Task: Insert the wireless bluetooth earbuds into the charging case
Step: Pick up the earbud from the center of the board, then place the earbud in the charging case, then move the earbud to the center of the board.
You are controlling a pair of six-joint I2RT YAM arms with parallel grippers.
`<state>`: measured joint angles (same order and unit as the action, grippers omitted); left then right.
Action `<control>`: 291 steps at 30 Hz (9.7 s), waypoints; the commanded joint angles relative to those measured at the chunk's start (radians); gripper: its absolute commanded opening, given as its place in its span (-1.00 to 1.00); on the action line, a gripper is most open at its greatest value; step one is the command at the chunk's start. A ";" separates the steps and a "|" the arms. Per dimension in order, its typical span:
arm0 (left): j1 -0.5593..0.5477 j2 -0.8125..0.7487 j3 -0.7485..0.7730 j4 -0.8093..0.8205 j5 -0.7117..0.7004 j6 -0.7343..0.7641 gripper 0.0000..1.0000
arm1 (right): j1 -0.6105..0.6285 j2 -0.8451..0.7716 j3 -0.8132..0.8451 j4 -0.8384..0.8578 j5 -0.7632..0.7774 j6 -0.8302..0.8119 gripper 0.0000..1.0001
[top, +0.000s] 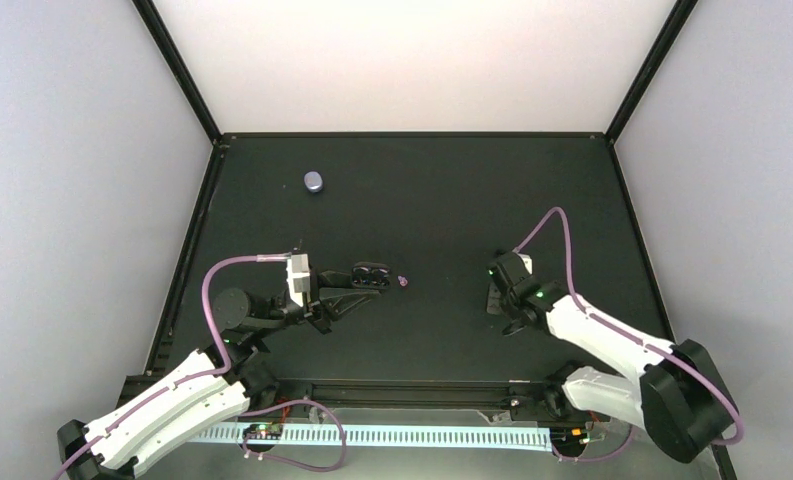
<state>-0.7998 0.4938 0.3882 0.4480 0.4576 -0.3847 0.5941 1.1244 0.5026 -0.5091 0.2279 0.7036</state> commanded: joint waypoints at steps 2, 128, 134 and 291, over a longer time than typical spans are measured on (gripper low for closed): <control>0.005 0.012 0.028 0.001 0.024 0.013 -0.97 | 0.003 -0.130 0.082 -0.029 -0.020 -0.102 -0.98; -0.046 0.140 0.086 0.035 0.297 0.081 -0.97 | 0.626 -0.383 0.520 0.141 0.059 -0.614 -0.25; -0.047 0.138 0.087 0.026 0.286 0.088 -0.97 | 0.203 -0.393 0.348 0.206 0.072 -0.314 -0.19; -0.047 0.056 0.079 0.023 0.290 0.070 -0.97 | -0.135 0.472 0.280 0.350 -0.371 -0.126 0.04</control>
<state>-0.8421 0.5453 0.4374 0.4622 0.7380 -0.3321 0.4633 1.6001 0.7849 -0.1829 -0.1169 0.5674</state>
